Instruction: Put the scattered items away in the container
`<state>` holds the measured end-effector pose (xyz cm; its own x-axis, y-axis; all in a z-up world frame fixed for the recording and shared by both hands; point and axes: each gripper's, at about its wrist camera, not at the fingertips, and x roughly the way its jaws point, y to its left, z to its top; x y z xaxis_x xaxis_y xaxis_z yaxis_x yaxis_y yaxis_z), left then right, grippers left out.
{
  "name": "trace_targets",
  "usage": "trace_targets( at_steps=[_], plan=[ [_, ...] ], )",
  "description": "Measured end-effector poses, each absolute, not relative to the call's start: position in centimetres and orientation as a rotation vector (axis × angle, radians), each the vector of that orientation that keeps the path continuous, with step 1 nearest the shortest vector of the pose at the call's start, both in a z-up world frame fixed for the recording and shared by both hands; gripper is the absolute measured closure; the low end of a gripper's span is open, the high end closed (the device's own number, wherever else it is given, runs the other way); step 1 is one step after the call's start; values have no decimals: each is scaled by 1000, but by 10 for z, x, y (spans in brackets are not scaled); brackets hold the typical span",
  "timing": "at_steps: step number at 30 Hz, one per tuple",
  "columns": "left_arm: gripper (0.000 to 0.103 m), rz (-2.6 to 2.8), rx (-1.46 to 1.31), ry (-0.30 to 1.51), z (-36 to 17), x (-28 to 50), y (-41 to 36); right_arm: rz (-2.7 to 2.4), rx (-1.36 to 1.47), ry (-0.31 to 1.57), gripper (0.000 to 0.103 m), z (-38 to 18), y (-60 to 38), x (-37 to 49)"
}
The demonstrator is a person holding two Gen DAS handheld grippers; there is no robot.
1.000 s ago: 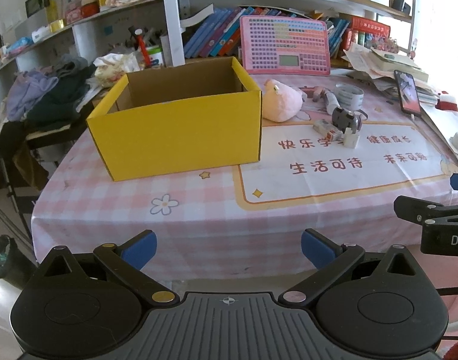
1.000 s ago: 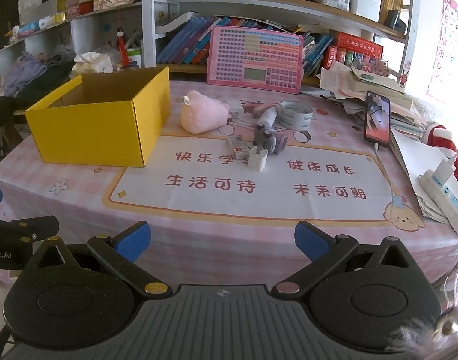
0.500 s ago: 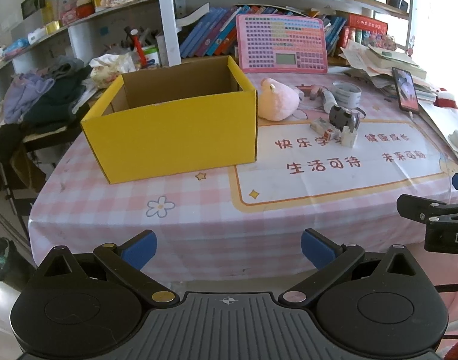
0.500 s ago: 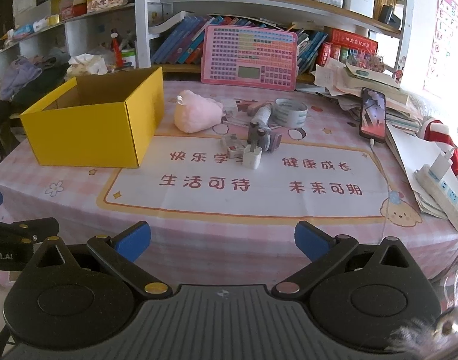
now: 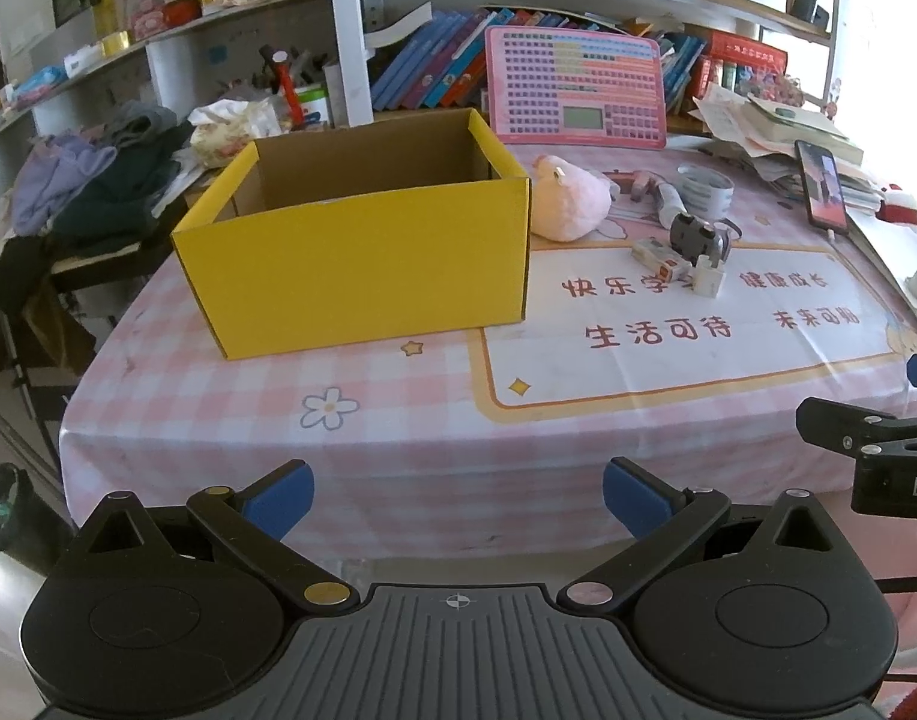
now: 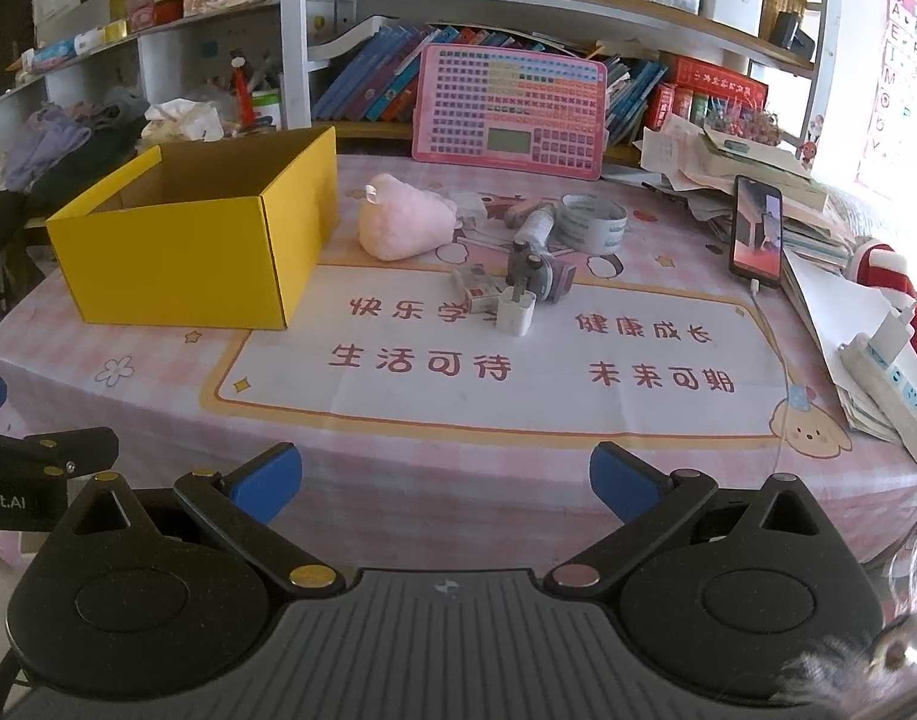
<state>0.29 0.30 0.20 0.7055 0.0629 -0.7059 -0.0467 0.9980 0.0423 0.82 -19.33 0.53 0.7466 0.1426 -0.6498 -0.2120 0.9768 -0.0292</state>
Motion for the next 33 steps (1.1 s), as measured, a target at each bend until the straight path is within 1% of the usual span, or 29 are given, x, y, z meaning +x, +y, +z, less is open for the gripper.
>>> trace_targets(
  at_steps=[33],
  plan=[
    [0,33,-9,794,0,4,20,222,-155,660,0,9,-172,12]
  ],
)
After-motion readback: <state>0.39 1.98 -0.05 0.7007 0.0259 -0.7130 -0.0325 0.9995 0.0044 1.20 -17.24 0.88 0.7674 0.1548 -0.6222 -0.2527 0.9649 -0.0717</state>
